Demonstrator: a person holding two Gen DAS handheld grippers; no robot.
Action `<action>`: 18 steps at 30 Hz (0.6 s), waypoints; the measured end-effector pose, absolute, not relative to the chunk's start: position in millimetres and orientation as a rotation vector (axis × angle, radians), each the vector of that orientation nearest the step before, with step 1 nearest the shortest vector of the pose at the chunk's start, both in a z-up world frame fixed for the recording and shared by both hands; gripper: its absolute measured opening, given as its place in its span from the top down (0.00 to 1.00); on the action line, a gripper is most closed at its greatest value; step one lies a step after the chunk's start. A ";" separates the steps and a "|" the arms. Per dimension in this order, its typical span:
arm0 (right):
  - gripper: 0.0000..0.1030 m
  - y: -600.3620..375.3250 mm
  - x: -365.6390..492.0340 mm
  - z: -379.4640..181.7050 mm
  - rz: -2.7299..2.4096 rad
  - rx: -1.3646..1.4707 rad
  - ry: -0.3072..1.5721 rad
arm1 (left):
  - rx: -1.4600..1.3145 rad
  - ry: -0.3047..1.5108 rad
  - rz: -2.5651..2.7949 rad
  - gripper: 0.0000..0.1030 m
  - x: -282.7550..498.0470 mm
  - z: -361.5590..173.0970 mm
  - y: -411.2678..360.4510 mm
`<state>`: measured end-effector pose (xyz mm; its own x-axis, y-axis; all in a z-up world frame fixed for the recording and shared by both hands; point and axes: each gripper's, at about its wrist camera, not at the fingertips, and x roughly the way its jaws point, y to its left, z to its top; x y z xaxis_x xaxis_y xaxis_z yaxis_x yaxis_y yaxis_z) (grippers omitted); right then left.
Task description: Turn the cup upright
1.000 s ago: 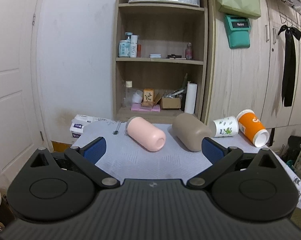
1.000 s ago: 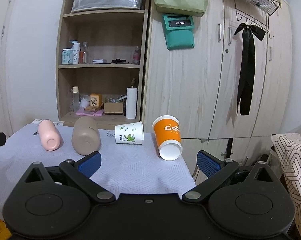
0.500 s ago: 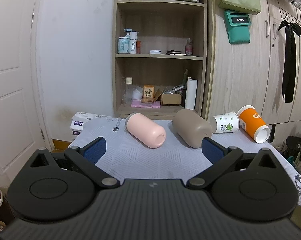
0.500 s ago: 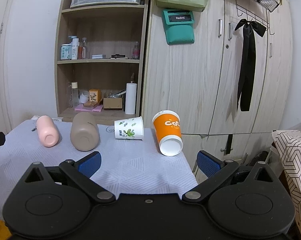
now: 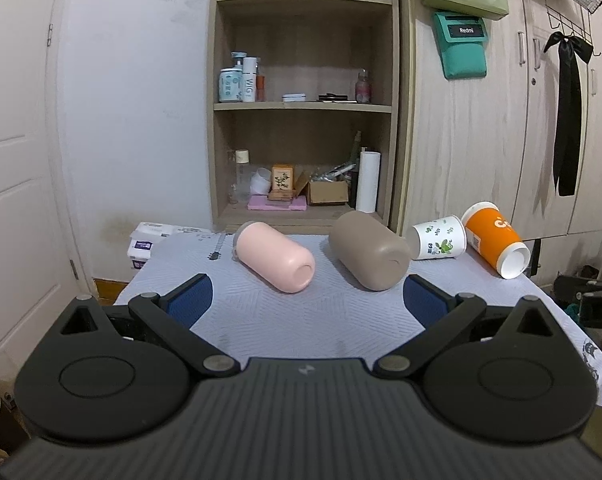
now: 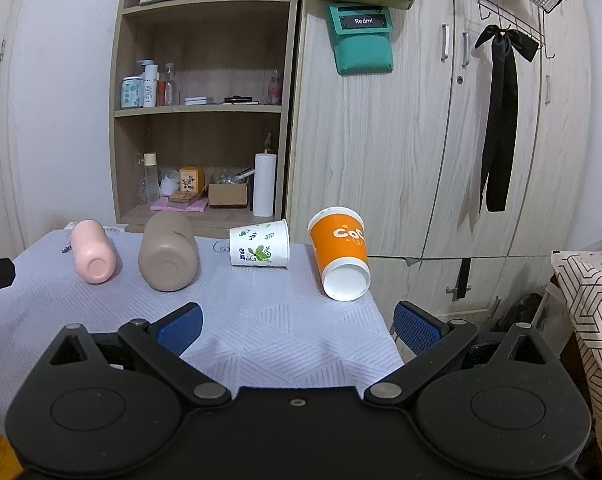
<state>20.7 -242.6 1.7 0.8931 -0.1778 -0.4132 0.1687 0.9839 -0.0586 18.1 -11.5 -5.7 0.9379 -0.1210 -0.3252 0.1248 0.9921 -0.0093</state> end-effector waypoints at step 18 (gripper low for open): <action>0.00 -273.9 58.5 -11.0 -0.023 -0.019 0.439 | 0.162 0.444 -0.370 0.01 91.1 -5.8 -59.8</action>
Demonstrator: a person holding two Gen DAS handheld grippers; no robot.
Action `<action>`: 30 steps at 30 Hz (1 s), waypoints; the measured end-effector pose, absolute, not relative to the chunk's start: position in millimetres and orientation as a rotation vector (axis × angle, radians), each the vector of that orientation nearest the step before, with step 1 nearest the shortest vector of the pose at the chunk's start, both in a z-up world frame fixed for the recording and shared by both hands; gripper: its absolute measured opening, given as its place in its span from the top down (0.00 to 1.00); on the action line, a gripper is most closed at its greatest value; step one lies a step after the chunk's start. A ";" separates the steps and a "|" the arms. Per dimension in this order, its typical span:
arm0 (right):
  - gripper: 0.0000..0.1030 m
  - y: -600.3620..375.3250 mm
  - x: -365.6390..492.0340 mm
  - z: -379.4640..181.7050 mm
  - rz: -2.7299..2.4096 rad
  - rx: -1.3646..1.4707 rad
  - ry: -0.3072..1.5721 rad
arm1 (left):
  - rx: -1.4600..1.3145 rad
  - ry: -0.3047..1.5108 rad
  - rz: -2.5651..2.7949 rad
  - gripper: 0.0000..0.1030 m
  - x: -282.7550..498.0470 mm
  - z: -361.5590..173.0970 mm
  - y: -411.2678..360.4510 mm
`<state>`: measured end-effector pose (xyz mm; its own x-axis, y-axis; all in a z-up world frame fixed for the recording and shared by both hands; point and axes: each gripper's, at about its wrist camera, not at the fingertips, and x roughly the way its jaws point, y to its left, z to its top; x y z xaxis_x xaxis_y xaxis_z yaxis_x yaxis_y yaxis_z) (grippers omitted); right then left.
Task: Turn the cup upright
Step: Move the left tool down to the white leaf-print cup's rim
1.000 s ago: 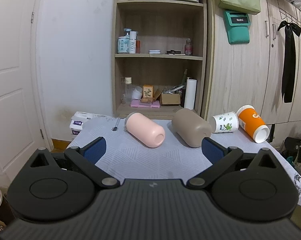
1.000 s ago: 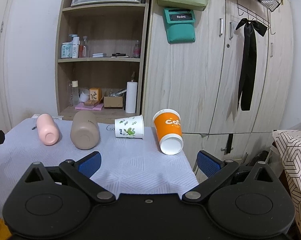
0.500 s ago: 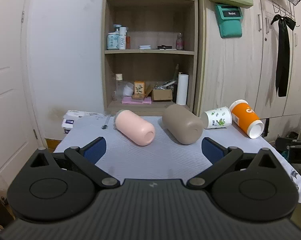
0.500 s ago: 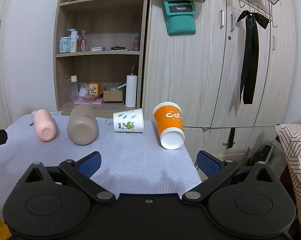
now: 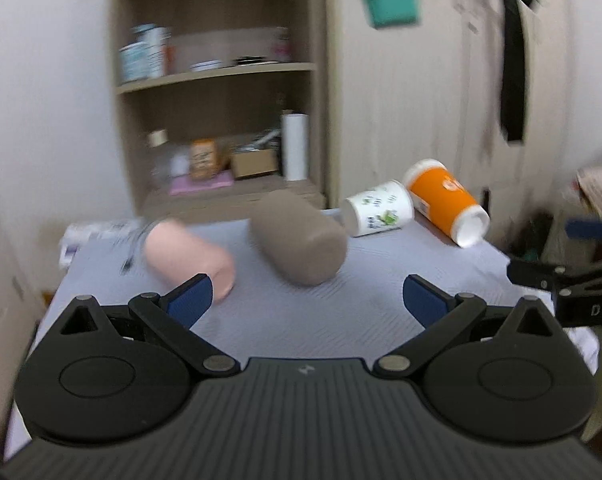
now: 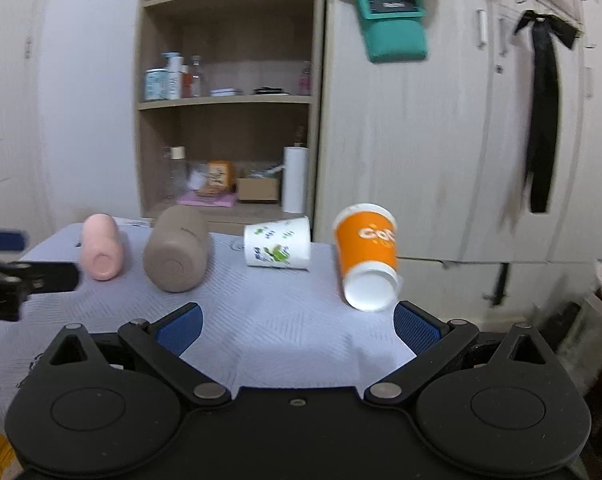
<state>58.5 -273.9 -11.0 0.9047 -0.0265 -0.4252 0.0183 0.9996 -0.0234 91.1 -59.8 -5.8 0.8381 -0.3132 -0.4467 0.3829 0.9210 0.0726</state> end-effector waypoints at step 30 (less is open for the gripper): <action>0.00 -312.7 160.5 -54.3 0.109 0.020 0.605 | 0.821 0.680 -1.024 0.12 322.0 -32.1 -234.3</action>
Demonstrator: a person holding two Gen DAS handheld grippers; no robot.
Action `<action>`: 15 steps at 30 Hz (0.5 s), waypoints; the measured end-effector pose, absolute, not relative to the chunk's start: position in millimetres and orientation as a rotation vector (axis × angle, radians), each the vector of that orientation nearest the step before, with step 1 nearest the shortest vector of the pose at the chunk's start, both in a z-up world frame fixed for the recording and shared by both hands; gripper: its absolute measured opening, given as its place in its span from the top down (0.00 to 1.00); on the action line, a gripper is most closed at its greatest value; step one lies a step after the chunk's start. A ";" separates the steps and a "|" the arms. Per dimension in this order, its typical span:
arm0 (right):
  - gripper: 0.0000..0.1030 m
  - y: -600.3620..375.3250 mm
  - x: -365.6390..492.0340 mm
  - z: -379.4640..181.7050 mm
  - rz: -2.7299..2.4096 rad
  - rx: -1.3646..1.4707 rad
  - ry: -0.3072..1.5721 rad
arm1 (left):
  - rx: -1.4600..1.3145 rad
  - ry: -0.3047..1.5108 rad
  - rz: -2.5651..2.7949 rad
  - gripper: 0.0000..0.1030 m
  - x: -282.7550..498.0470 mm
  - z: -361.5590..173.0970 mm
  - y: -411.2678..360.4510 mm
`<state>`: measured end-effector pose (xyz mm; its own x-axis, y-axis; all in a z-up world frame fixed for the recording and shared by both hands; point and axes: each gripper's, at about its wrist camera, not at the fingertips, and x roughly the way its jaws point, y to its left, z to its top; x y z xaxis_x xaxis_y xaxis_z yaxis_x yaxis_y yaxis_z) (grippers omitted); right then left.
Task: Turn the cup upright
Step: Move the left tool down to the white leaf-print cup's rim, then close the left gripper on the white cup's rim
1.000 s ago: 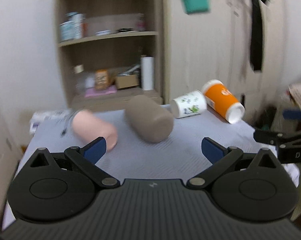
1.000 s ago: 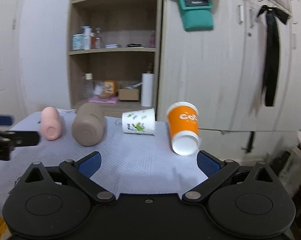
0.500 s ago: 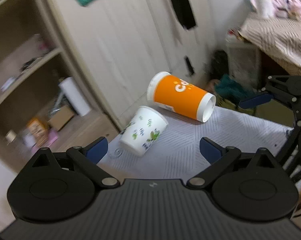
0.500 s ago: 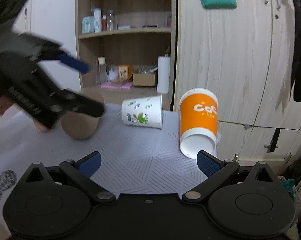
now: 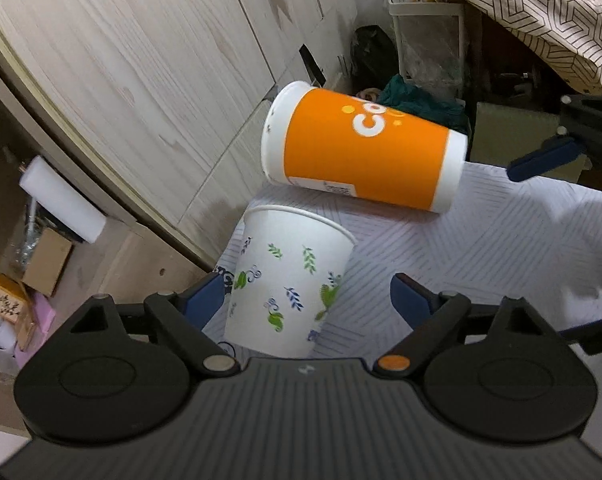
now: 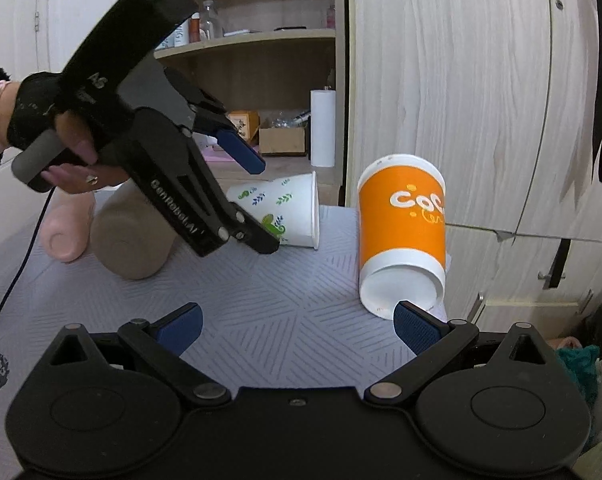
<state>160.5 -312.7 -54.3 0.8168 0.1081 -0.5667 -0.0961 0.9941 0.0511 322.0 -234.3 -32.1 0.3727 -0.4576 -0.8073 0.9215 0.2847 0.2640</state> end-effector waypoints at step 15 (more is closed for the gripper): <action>0.00 -313.2 164.7 -60.1 0.110 0.043 0.617 | 0.767 0.818 -1.023 0.37 352.0 -49.4 -237.8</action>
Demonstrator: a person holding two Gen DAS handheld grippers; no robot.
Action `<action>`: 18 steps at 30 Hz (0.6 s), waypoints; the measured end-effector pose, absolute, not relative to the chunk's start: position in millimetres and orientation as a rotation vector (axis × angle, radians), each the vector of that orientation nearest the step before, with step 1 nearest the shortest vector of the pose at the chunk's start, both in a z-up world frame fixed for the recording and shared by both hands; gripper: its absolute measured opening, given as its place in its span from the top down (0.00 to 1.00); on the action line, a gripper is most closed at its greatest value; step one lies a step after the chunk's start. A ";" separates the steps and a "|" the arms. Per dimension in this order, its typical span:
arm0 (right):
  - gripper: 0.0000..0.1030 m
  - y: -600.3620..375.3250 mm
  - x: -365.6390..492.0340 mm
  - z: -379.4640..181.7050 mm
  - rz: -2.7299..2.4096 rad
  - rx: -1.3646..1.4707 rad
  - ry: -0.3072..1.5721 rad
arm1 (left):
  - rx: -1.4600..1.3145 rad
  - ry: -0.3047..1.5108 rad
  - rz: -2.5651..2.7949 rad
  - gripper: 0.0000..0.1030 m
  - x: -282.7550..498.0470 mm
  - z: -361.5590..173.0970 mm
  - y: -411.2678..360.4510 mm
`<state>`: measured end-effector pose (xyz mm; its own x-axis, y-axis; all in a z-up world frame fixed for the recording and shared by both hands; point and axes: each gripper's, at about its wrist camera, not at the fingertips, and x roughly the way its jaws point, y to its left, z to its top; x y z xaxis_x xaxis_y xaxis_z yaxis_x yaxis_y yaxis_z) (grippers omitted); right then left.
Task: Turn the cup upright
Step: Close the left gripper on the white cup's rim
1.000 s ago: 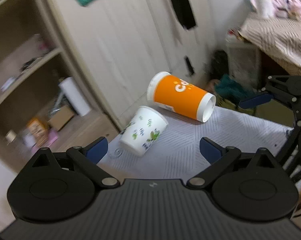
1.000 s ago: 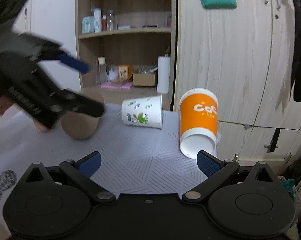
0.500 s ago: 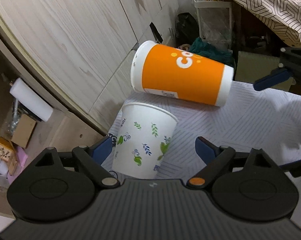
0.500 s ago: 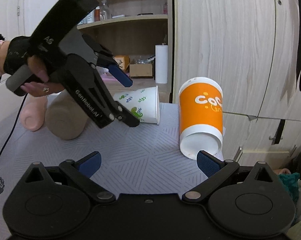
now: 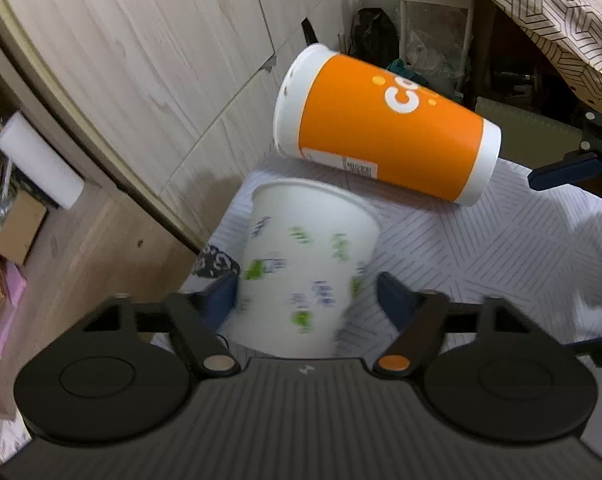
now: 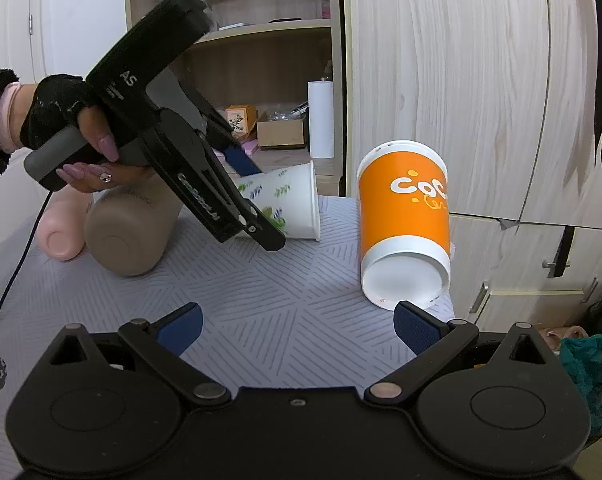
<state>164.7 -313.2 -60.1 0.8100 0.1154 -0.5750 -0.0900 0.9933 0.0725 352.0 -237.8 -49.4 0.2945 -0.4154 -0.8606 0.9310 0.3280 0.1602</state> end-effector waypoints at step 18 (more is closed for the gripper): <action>0.00 -301.1 136.9 -32.9 0.182 0.100 0.597 | 0.598 0.907 -0.942 0.39 279.6 -0.4 -204.0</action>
<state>136.9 -301.1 -32.9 0.8116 0.1991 -0.5492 -0.1415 0.9791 0.1459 279.6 -204.0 -0.4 0.2830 -0.4215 -0.8615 0.8768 0.4777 0.0544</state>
